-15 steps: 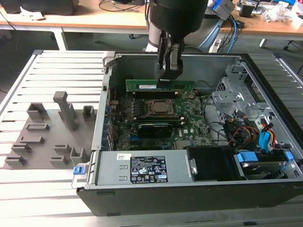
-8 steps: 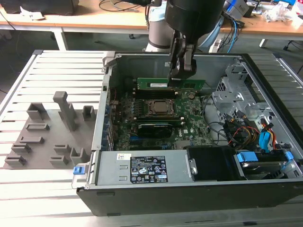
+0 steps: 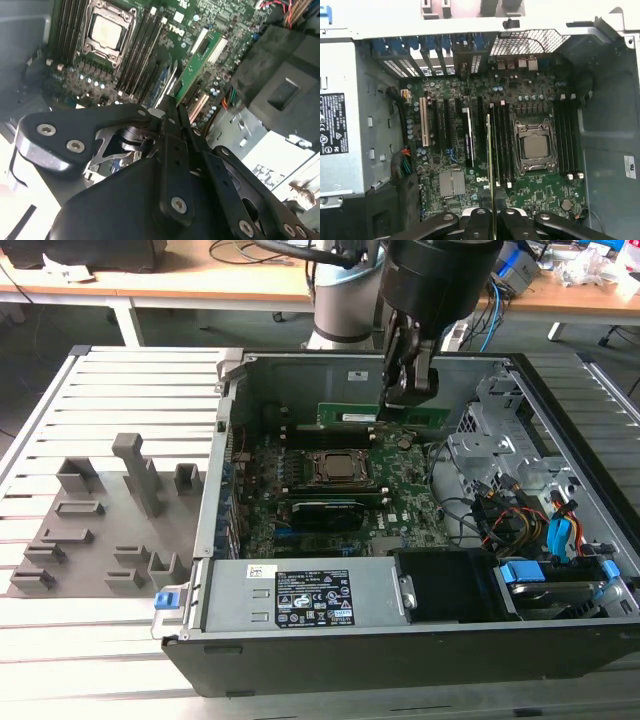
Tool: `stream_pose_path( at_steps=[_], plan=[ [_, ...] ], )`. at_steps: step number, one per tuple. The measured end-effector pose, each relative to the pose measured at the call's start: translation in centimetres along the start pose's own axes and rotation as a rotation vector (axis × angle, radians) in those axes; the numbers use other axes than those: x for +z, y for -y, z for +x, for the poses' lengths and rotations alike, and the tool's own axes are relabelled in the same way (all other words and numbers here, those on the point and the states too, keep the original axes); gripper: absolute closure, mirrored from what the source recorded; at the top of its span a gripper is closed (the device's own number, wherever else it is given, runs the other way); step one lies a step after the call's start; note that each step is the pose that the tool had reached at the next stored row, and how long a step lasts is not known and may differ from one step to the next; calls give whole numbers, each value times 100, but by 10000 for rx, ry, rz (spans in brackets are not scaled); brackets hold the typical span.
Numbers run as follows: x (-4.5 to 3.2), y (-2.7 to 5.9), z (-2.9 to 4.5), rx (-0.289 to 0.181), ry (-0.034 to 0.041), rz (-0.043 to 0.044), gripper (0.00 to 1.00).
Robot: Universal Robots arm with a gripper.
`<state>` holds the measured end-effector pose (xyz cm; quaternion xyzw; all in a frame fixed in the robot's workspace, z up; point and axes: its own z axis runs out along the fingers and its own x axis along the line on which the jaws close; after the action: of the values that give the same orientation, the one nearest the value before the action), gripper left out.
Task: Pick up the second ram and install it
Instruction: 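Pick up the second ram and move it above second insertion slot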
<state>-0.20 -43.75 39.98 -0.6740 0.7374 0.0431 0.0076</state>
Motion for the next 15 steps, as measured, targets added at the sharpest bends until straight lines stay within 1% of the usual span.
stream_pose_path(
  at_steps=[2,5,6,7,10,15],
  plan=[
    [43,41,-24,30,-1,-7,86],
    [146,133,-63,104,3,-8,86],
    [163,151,-69,125,7,-6,86],
    [197,160,-73,142,5,-5,86],
    [218,163,-72,144,7,-4,86],
    [223,164,-72,145,6,-5,86]
  ],
)
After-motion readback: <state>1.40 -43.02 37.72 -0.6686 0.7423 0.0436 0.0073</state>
